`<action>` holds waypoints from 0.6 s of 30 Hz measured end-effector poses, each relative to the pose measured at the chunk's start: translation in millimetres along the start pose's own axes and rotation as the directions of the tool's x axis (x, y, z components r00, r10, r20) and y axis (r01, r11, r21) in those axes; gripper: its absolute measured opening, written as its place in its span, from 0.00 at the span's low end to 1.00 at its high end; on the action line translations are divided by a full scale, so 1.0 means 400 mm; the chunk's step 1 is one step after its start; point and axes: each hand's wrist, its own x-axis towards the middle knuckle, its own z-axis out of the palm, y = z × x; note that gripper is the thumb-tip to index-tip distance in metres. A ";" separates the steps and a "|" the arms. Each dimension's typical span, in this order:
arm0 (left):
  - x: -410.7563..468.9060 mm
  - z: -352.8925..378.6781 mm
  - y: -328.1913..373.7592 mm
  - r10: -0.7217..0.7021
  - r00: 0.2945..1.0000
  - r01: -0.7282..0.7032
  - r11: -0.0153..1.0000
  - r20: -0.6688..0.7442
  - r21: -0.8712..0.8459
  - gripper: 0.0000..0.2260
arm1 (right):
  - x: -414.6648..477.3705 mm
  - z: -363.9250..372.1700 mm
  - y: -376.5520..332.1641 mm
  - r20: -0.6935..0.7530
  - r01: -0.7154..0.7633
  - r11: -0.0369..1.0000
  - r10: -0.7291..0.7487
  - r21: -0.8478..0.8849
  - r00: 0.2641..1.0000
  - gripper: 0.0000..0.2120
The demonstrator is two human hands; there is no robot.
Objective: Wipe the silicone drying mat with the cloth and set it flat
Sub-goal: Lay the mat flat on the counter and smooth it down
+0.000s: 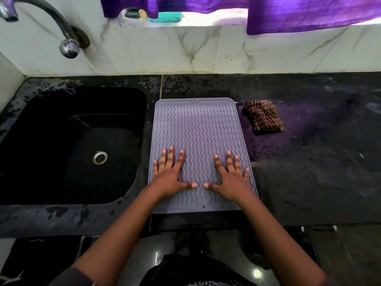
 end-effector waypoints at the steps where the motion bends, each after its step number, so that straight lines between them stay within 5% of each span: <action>1: -0.015 0.017 0.000 -0.028 0.999 0.027 1.000 -0.024 -0.006 0.51 | -0.020 0.013 0.005 -0.016 -0.001 1.000 0.001 -0.002 1.000 0.47; 15: -0.111 0.096 -0.020 -0.076 0.997 0.076 0.997 -0.012 -0.014 0.48 | -0.101 0.064 0.017 0.056 -0.085 0.996 0.087 -0.027 0.995 0.45; 18: -0.104 0.047 -0.018 -0.115 0.993 0.115 0.993 -0.019 0.015 0.47 | -0.095 0.030 -0.028 -0.110 -0.102 0.994 0.098 -0.026 0.989 0.40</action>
